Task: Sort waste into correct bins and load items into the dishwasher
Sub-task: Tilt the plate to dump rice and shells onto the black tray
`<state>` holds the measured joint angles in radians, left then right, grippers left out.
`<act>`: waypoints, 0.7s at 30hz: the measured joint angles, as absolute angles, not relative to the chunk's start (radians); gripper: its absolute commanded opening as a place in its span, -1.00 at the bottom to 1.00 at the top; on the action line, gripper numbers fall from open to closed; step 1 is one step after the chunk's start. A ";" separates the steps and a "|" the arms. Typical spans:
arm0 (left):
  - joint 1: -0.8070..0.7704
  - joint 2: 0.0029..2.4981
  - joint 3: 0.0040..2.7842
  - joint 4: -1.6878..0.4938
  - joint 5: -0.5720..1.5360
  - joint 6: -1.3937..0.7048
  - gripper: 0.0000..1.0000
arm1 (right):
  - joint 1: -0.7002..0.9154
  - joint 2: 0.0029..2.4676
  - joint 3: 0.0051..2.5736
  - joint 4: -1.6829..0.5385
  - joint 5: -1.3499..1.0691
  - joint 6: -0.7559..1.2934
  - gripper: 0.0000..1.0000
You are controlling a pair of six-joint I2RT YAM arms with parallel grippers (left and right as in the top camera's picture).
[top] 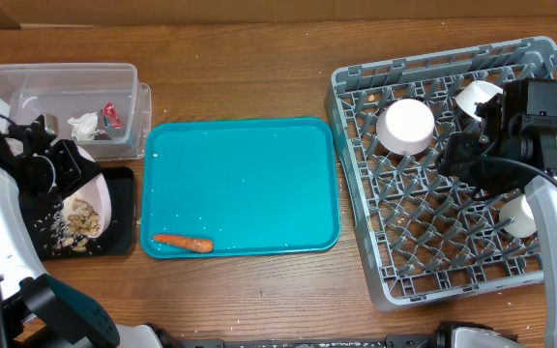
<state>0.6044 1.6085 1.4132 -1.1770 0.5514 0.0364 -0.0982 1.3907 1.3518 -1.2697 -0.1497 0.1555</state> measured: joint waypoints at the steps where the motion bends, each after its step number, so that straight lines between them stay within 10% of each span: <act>1: 0.616 1.609 1.413 -1.176 0.573 0.038 -0.92 | -0.098 1.391 1.352 -1.269 -0.150 0.155 0.16; 21: 0.756 1.609 1.413 -1.161 0.739 0.054 -0.92 | -0.098 1.391 1.352 -1.271 -0.150 0.155 0.16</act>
